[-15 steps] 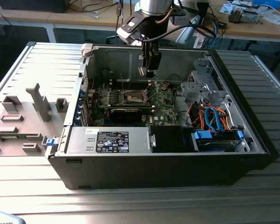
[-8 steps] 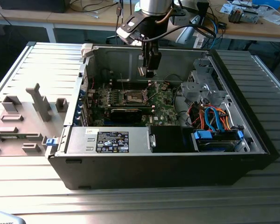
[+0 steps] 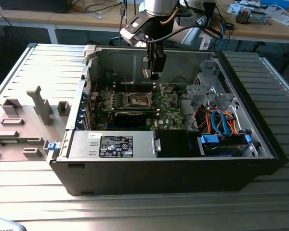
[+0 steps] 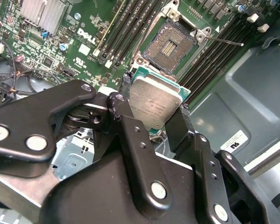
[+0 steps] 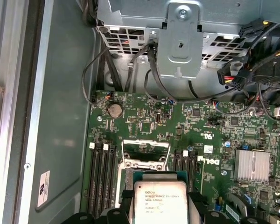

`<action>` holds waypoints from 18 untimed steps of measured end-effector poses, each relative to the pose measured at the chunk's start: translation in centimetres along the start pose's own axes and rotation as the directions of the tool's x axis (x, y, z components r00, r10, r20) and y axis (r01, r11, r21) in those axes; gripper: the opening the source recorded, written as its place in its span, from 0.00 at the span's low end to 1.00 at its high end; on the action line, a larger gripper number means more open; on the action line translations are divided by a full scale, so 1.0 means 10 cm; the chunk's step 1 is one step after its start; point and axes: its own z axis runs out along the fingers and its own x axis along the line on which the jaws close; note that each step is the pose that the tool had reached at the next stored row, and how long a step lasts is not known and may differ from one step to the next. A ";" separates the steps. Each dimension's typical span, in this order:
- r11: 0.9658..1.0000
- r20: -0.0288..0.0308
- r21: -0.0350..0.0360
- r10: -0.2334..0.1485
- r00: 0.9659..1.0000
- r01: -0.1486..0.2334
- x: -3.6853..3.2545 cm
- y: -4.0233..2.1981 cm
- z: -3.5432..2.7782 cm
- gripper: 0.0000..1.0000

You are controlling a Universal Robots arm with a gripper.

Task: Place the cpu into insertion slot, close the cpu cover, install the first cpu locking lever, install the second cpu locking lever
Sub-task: 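Place the cpu into insertion slot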

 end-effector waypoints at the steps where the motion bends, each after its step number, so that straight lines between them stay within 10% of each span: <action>1: 1.000 0.000 0.000 0.001 1.000 -0.001 0.000 0.000 0.000 0.54; 18: 1.000 0.000 0.001 0.022 1.000 -0.022 0.000 0.000 0.000 0.54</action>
